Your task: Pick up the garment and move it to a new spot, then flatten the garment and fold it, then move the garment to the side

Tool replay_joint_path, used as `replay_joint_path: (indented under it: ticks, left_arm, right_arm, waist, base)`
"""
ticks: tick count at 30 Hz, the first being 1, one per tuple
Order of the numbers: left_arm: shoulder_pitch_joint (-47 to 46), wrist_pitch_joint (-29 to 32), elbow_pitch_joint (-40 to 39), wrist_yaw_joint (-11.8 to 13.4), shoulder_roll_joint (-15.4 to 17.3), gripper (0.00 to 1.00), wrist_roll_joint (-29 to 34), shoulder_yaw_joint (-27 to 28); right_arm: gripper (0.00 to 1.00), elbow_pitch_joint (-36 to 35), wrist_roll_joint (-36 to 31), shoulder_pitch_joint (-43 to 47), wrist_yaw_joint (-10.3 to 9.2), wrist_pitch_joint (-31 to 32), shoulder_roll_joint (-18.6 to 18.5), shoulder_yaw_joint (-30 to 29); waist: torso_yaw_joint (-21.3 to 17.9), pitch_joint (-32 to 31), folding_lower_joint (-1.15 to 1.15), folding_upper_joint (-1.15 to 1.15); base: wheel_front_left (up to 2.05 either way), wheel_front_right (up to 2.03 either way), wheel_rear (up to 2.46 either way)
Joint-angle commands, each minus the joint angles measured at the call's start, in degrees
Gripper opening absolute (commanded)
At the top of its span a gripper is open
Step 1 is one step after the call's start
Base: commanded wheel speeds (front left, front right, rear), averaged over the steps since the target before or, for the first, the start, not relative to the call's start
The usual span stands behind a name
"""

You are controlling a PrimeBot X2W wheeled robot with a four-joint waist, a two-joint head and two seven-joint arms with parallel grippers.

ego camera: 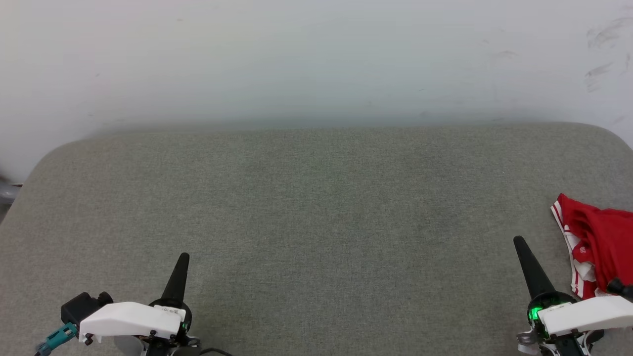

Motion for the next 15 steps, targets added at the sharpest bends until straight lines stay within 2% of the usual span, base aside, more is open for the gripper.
replay_joint_path:
  ticks: [1,15]
  left_arm:
    - [-1.4,0.4,-0.2,-0.5,-0.2,0.0,-1.2,0.6]
    - [-2.2,2.3,0.7,-2.2,-1.6,0.0,-6.7,2.9]
  right_arm:
    - [0.0,0.1,1.5,-1.7,0.0,-0.3,-0.4,-0.1]
    - [0.0,2.5,8.9,-3.1,-0.01,-0.3,-0.3,-0.4]
  waist:
    - [0.0,0.0,0.0,0.0]
    - [0.2,0.4,0.0,0.0]
  base:
    - [0.0,0.0,0.0]
    - [0.0,0.0,0.0]
